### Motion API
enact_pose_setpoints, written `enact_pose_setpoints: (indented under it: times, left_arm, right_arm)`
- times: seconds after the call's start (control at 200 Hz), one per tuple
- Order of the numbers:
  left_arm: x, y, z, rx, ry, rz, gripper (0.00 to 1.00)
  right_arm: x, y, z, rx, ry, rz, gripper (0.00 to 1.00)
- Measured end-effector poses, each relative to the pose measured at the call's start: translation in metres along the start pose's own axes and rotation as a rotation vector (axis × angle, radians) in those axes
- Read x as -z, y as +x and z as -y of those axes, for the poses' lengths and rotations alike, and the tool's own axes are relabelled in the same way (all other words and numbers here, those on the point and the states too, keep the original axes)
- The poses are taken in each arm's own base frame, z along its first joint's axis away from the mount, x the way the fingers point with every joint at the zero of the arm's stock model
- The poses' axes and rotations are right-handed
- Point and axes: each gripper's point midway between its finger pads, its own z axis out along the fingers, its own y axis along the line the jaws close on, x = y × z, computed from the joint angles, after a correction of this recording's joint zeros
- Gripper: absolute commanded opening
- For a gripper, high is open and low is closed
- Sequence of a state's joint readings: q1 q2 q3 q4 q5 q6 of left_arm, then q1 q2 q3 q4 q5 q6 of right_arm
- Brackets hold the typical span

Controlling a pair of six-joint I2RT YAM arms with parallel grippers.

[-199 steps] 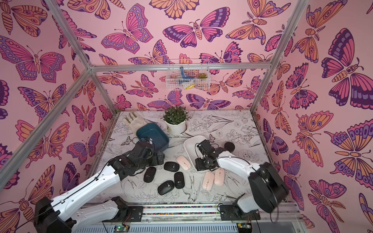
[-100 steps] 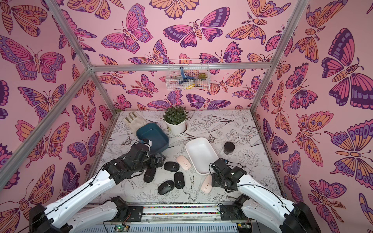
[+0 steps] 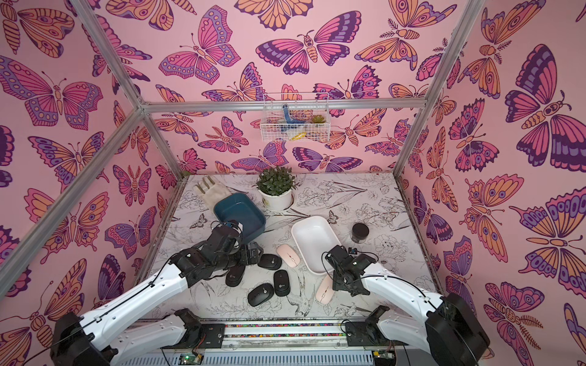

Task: Place the mice by color into the storage box
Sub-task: Pick up the mouse from the center of the board.

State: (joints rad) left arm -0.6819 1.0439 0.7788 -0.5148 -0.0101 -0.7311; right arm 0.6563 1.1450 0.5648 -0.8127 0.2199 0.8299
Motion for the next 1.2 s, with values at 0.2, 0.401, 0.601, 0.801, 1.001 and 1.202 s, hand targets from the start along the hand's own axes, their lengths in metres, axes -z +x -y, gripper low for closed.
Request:
enact_pose_setpoints:
  times: [0.2, 0.401, 0.601, 0.801, 1.001, 1.202]
  left_arm:
    - [0.0, -0.001, 0.003, 0.007, 0.014, 0.002, 1.0]
    - [0.0, -0.001, 0.004, 0.007, 0.017, 0.002, 1.0]
    - [-0.001, -0.001, 0.003, 0.007, 0.015, -0.001, 1.0]
    - [-0.001, -0.001, 0.003, 0.006, 0.015, -0.002, 1.0]
    - [-0.001, -0.001, 0.003, 0.006, 0.015, -0.001, 1.0]
    - [0.0, -0.004, 0.007, 0.005, 0.025, 0.001, 1.0]
  right_arm:
    - [-0.009, -0.006, -0.008, -0.009, -0.005, 0.002, 0.76]
    - [-0.012, -0.018, -0.009, -0.058, -0.029, 0.03, 0.63]
    - [-0.012, -0.02, -0.008, -0.071, -0.05, 0.041, 0.53]
    - [-0.009, -0.018, -0.009, -0.071, -0.068, 0.036, 0.47]
    - [0.018, -0.016, 0.002, -0.087, -0.109, 0.084, 0.44]
    - [0.073, -0.036, 0.002, -0.108, -0.217, 0.211, 0.4]
